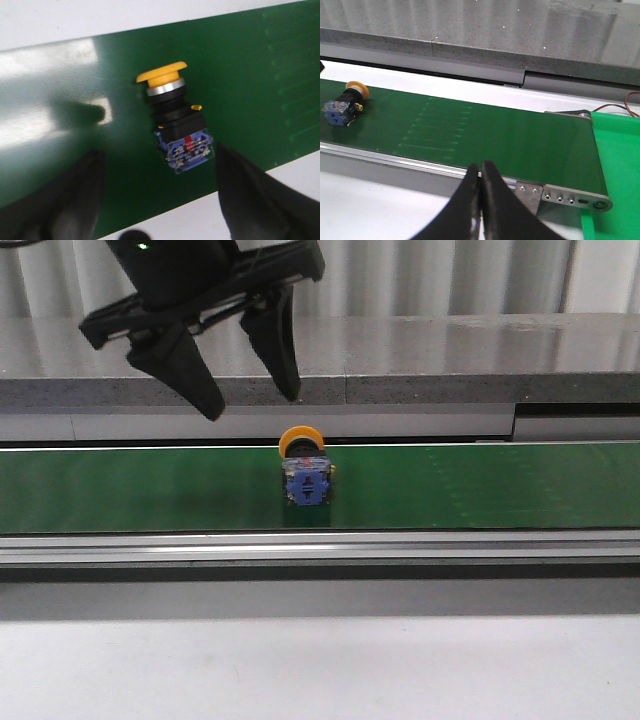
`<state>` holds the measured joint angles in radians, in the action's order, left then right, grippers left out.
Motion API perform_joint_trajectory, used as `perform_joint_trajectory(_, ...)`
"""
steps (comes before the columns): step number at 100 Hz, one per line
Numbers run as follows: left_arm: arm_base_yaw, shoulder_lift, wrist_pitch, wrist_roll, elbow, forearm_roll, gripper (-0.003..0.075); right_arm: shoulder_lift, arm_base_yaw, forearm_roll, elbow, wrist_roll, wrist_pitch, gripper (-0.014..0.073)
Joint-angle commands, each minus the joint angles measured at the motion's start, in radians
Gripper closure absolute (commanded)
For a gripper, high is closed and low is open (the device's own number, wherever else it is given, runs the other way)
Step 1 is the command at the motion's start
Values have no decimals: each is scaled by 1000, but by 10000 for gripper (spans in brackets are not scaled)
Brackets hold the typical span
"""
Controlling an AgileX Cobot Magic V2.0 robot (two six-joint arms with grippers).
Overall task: Move button from right to left
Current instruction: 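Lower the left gripper over the button and close on its blue base, then lift the button with the left gripper and carry it over the blue tray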
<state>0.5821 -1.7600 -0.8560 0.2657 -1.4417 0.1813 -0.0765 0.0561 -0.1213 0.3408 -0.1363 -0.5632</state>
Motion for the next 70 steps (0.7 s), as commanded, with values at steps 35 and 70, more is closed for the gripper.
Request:
perform_joint_trajectory(35, 7, -56, 42, 12, -35, 85, 258, -9, 1, -4, 24, -7, 81, 659)
perform_joint_trajectory(70, 2, -76, 28, 12, -35, 79, 514, -9, 1, -4, 24, -7, 81, 659)
